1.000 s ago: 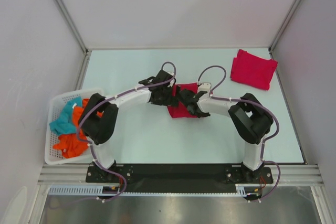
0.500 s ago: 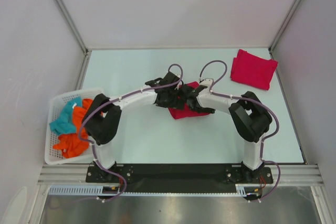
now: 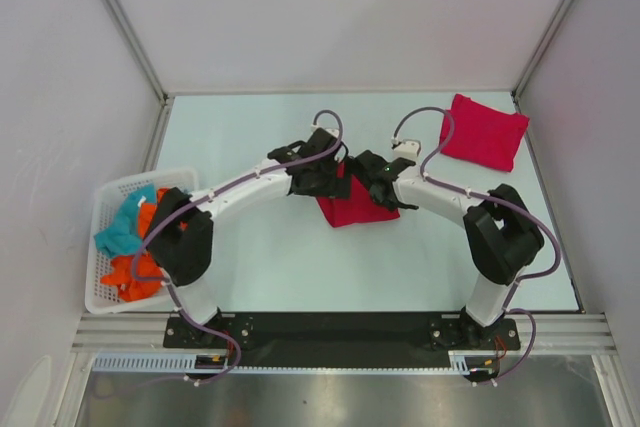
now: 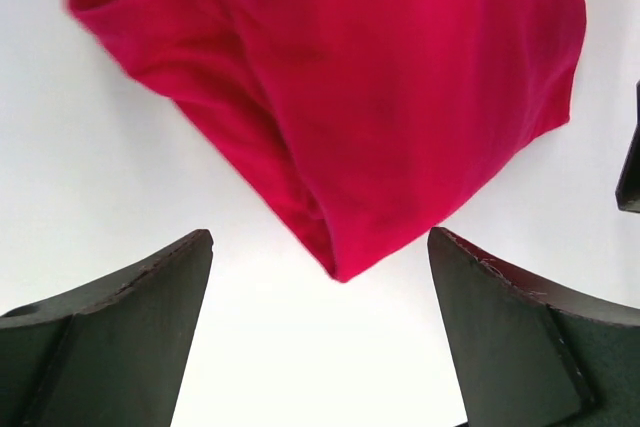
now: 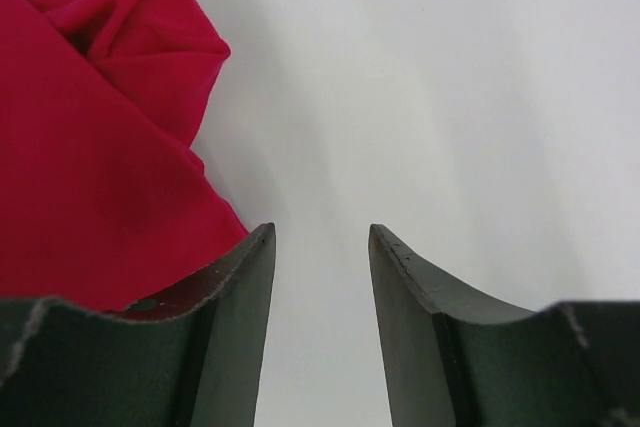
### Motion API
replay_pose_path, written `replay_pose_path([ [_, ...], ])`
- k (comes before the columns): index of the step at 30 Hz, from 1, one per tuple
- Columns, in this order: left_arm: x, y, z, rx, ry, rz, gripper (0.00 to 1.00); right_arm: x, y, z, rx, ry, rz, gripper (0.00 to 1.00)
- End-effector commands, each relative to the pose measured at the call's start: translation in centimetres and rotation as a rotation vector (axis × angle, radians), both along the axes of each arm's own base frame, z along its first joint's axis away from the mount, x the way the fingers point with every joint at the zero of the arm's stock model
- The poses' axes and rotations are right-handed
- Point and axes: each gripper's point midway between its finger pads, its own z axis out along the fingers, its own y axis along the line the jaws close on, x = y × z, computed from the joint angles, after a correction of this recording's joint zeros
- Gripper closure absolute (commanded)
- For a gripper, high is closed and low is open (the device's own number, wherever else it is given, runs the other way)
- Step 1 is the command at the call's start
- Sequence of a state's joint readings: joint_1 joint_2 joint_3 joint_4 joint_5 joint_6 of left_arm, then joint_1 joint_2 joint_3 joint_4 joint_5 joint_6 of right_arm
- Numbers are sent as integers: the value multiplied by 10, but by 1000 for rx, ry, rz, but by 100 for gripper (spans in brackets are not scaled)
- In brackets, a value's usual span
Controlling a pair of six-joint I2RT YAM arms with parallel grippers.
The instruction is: Fold and stack the t-shirts
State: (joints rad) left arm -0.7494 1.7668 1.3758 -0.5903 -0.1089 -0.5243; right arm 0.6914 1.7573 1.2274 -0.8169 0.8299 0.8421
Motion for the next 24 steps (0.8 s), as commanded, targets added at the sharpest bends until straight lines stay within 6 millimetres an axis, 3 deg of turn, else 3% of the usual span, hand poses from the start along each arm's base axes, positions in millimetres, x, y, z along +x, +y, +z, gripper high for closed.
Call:
replay_pose_path([
  [1,19,39,40,-43,-52,117,6,19,1,28,22,-81,-1,52],
  [2,22,52,36,-31,-48,143,6,22,0,30,30,-85,-3,52],
  [5,24,66,39,-24,-58,156,6,35,0,30,110,-83,-3,52],
  [8,19,67,38,-28,-47,147,6,47,-5,29,152,-88,-17,52],
  [16,7,52,25,-67,-31,127,6,73,5,42,128,-104,14,52],
  [20,9,33,15,-98,-30,92,6,82,3,57,129,-124,8,52],
  [24,25,14,-1,-66,-34,50,6,80,-3,69,135,-144,3,52],
])
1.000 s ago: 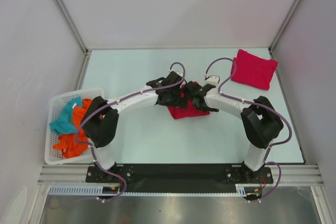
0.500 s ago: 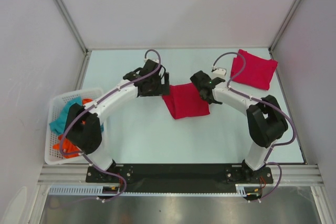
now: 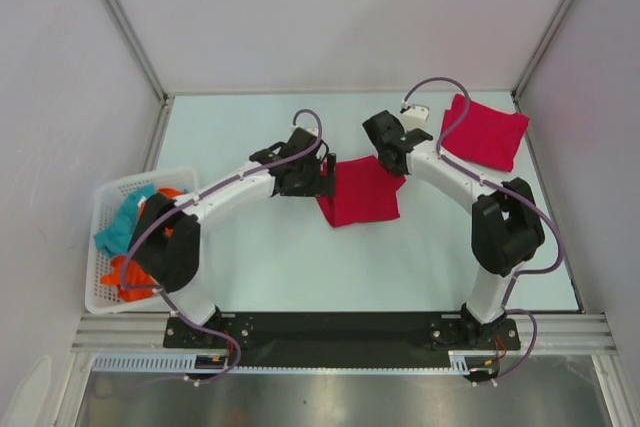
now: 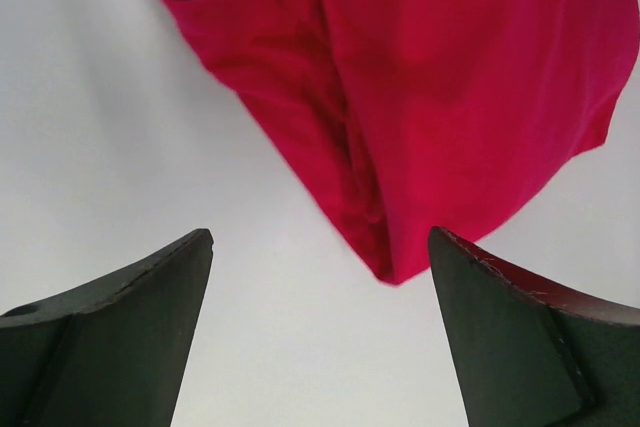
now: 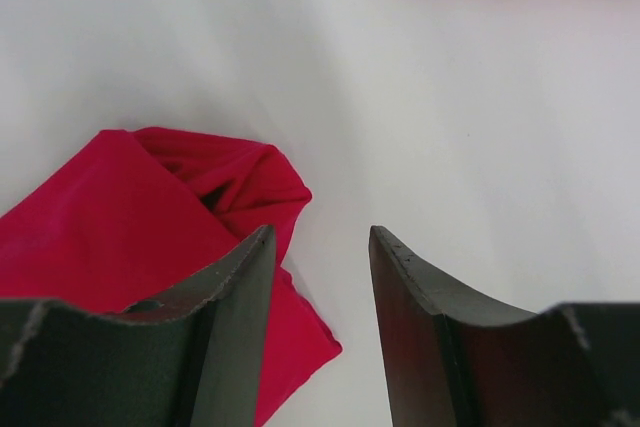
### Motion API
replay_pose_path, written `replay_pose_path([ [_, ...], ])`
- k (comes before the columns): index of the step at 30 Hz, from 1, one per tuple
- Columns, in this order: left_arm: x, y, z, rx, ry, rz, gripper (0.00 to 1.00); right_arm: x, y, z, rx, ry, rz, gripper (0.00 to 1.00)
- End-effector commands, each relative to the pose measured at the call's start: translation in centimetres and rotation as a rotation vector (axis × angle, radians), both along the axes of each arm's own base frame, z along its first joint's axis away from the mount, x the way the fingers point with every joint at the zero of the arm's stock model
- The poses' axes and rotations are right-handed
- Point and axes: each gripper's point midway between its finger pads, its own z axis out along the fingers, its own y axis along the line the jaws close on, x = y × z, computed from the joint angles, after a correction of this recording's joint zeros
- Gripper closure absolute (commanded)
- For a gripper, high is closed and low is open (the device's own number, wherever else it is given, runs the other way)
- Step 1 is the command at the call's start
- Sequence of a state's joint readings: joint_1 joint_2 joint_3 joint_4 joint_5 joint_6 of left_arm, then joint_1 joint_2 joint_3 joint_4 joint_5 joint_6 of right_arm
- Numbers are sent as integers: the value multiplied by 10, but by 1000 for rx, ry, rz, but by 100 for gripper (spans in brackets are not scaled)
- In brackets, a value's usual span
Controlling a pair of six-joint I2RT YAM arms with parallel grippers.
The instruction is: Fold and stack the t-shirts
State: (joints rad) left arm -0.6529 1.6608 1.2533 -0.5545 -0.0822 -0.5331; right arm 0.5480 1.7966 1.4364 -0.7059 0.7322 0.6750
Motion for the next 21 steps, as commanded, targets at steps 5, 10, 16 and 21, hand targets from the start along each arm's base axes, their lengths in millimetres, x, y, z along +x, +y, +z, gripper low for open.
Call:
replay_pose_path([
  [5,48,-47,4,-22,-95,-72,6,-12,-16,27,-6,-26,-22,52],
  [10,65,-61,-7,-19,-102,-84,6,-38,-28,30,-10,-14,-29,52],
  [16,72,-63,-17,-15,-86,-84,6,-54,-44,44,-24,-29,-46,51],
  [21,71,-61,-22,-17,-75,-76,6,-59,-47,53,-5,-47,-49,51],
])
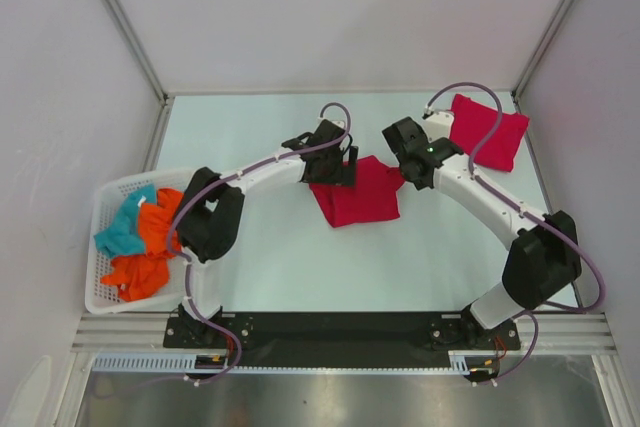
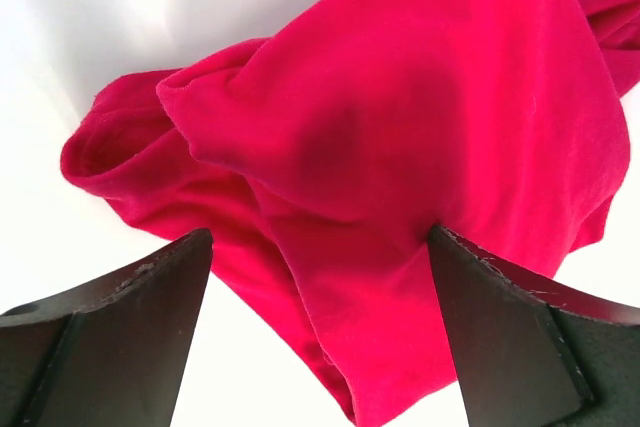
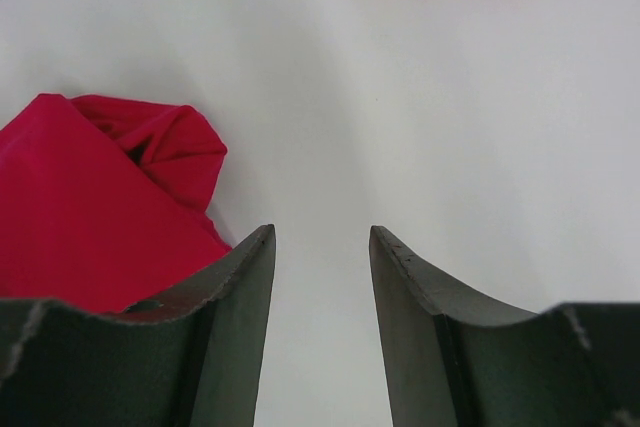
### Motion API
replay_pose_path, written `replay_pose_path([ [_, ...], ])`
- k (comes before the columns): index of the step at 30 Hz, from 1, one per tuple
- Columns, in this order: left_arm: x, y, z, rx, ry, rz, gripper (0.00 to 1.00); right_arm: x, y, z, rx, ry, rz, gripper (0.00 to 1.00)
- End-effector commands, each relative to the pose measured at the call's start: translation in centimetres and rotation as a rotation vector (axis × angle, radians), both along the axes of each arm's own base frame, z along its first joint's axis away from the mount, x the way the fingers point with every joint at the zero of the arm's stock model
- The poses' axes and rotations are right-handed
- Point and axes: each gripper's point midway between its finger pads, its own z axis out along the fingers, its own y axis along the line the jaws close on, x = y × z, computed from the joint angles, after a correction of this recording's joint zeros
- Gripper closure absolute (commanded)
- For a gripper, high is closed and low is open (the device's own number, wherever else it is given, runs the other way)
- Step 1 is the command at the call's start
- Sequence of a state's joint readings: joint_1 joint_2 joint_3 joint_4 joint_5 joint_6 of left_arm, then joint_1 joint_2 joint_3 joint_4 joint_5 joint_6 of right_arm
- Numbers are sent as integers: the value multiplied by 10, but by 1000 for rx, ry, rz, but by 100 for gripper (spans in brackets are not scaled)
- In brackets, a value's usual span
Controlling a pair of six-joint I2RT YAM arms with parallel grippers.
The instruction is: Fold and stack the t-shirts
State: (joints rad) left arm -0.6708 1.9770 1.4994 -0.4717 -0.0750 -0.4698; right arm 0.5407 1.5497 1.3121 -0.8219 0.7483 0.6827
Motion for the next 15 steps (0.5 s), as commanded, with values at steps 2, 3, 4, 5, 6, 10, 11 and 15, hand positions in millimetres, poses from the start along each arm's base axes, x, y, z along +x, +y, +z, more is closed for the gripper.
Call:
replay_pose_path([
  [2,11,-7,12,-44,-42,-4,6,-9,-11,12,-4,-28,-28,51],
  [3,10,-8,12,-50,-41,-3,6,-11,-12,10,-6,-22,-29,51],
  [4,9,-7,9,-50,-35,-2,6,-11,-12,8,-7,-16,-32,52],
  [5,9,-9,8,-58,-34,-1,6,-12,-12,8,-7,-16,-32,51],
  [6,7,-9,6,-61,-28,-4,6,-14,-12,6,-8,-10,-31,51],
  [10,5,-12,-2,-82,-18,-9,7,-18,-13,5,-13,-3,-32,51],
  [11,4,-13,-4,-88,-16,-7,8,-19,-13,4,-15,-2,-31,52],
  [15,0,-13,-20,-96,0,-3,12,-25,-17,5,-32,5,-31,52],
])
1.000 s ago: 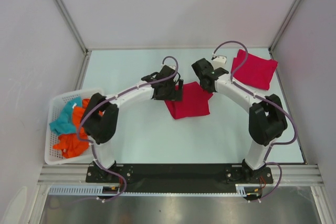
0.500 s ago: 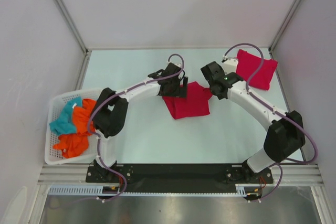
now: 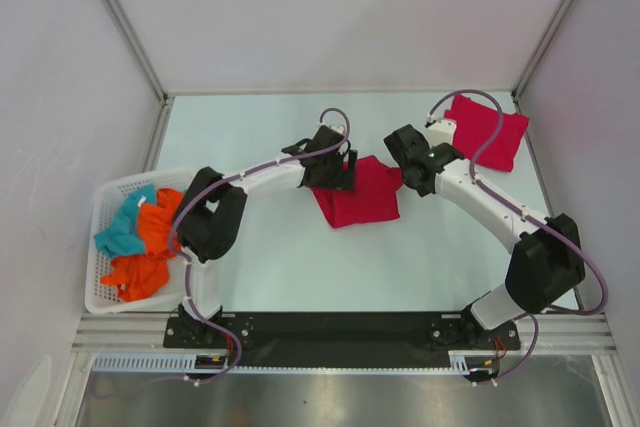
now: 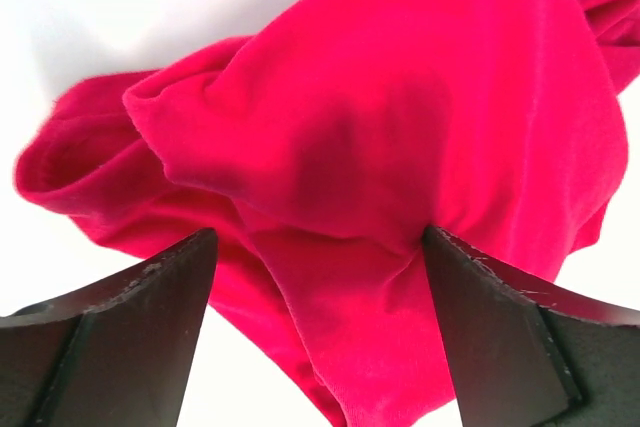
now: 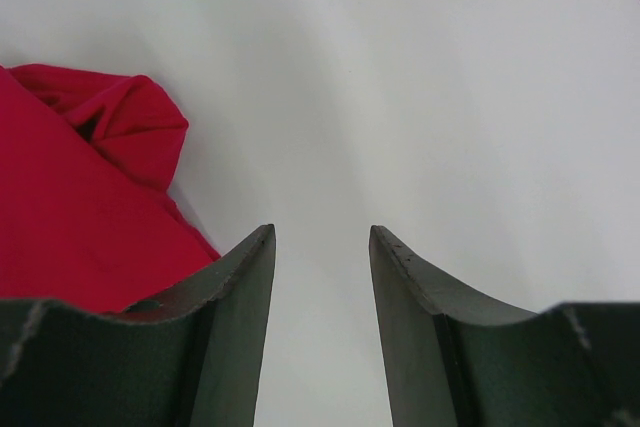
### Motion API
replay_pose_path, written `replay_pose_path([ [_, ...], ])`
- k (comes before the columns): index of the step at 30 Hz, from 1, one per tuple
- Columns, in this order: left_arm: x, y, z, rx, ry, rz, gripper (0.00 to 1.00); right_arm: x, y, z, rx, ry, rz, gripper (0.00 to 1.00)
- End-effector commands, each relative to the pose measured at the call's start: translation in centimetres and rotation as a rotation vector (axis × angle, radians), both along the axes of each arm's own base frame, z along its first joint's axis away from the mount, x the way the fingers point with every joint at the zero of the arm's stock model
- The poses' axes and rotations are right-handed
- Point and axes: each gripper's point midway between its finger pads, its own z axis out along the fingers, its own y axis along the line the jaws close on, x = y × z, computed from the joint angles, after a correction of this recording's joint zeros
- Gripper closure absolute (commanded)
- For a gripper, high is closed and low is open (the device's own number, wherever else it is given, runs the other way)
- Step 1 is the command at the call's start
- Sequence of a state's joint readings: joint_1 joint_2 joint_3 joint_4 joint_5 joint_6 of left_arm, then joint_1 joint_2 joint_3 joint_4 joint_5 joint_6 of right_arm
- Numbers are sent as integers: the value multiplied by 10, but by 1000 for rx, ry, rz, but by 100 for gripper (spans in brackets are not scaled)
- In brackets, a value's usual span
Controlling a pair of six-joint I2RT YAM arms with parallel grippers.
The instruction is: Fold and stack the t-shirts
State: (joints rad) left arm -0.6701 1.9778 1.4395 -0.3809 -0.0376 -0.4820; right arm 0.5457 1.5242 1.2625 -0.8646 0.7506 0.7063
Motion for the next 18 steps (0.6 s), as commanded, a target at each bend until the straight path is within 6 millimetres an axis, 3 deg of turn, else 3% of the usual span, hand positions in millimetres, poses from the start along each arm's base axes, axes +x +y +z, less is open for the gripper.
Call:
replay_pose_path([
  [1,-1,-11,-10,-71,14,-10,15,-8,-10,17,-13,-42,-21,51],
  [6,-6,-16,-23,-104,37,-26,29,-13,-12,19,-9,-46,-29,52],
  [12,-10,-17,-18,-138,27,-40,51,-15,-12,18,-10,-43,-29,52],
  [18,-17,2,-4,-119,1,-4,59,-12,-7,9,-3,-34,-21,52],
])
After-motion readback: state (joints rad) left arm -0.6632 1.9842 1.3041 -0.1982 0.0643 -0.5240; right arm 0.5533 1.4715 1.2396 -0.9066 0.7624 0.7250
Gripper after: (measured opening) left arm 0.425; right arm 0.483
